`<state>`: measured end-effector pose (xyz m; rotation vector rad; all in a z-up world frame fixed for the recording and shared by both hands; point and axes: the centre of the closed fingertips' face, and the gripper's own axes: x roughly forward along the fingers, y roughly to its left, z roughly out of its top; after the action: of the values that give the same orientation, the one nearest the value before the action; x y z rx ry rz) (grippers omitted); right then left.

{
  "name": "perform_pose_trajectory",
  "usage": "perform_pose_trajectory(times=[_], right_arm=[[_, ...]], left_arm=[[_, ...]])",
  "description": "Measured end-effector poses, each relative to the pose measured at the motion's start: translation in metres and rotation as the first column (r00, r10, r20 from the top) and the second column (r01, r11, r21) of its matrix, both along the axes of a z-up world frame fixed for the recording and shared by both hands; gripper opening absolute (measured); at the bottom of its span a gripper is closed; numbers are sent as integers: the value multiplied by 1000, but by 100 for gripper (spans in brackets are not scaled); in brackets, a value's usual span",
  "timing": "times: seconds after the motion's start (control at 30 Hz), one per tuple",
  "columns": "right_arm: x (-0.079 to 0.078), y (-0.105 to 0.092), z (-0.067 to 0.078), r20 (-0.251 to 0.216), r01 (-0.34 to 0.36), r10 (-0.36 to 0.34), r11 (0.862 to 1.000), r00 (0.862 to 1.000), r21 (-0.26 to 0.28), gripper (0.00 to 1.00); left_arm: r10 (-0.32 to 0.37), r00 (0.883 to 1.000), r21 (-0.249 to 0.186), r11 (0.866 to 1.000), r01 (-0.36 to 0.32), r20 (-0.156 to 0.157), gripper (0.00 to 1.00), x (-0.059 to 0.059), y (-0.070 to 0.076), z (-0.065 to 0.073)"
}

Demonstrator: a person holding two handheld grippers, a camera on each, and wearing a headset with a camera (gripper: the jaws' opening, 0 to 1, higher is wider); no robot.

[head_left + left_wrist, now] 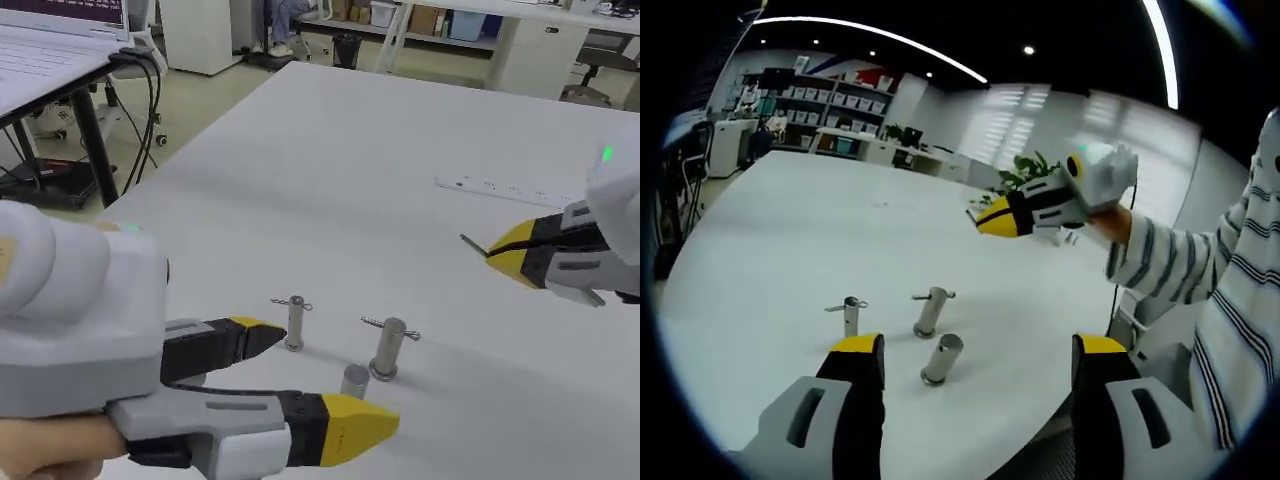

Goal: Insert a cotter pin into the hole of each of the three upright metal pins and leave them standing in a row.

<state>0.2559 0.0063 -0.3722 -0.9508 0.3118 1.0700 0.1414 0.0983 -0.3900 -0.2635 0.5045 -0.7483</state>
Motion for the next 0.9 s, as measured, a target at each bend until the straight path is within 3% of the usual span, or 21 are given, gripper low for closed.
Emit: perform_pose_trajectory(times=[0.1,0.23,0.43,0.67,0.9], right_arm=[[-12,6,4,36,-28,28,1000,999,3,0],[-31,16,7,42,-63,62,998,997,21,0],[-50,30,12,66,-139,139,990,988,0,0],[-67,42,6,91,-195,197,980,976,-32,0],[-81,50,4,85,-229,231,973,969,-30,0]], left_arm=[[-8,1000,-10,1000,8,-2,71,4,-3,3],[-13,1000,-28,1000,13,-3,66,10,-7,8],[-34,999,-61,998,34,8,59,18,-15,19],[-30,1000,-138,990,30,4,44,28,-21,32],[-54,999,-154,987,52,-7,27,30,-28,32]])
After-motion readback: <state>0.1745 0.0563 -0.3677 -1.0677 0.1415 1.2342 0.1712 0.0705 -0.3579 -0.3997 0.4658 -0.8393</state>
